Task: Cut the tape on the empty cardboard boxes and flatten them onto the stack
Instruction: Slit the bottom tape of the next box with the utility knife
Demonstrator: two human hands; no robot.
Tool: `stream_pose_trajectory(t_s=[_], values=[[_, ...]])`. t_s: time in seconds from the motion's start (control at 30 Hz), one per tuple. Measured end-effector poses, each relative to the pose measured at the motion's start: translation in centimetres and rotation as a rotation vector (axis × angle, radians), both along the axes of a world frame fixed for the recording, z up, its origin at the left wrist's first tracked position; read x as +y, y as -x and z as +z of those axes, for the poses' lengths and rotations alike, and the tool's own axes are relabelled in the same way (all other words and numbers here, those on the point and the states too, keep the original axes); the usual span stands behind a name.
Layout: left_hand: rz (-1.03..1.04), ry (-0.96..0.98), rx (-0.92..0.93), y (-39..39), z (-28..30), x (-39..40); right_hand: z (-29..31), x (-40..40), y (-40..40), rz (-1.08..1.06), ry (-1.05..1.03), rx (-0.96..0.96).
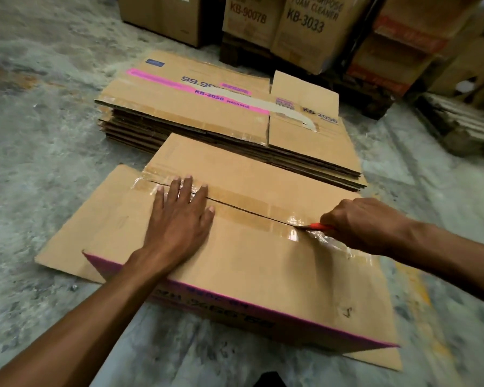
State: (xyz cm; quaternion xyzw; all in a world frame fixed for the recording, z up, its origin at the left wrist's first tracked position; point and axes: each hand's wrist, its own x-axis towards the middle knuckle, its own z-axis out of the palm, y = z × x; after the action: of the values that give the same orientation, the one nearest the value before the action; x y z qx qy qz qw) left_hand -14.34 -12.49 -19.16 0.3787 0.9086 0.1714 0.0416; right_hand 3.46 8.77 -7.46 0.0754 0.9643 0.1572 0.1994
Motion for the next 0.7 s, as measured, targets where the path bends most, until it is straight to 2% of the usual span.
stream_pose_trajectory(t_s=[0.2, 0.27, 0.4, 0.53, 0.7], values=[[0.029, 0.006, 0.004, -0.6, 0.9, 0.5, 0.2, 1.0, -2.6, -0.022, -0.081, -0.003], [-0.03, -0.039, 0.01, -1.8, 1.5, 2.4, 0.4, 0.8, -2.2, -0.032, -0.097, 0.002], [-0.2, -0.131, -0.113, -5.3, 1.8, 7.2, 1.2, 0.4, -1.7, -0.071, -0.093, -0.014], [-0.196, -0.061, -0.031, -6.0, 0.3, 7.5, 0.8, 0.7, -2.3, -0.071, -0.072, -0.005], [-0.213, -0.087, -0.026, -5.7, 0.3, 7.1, 0.2, 2.7, -4.6, -0.062, -0.06, 0.022]])
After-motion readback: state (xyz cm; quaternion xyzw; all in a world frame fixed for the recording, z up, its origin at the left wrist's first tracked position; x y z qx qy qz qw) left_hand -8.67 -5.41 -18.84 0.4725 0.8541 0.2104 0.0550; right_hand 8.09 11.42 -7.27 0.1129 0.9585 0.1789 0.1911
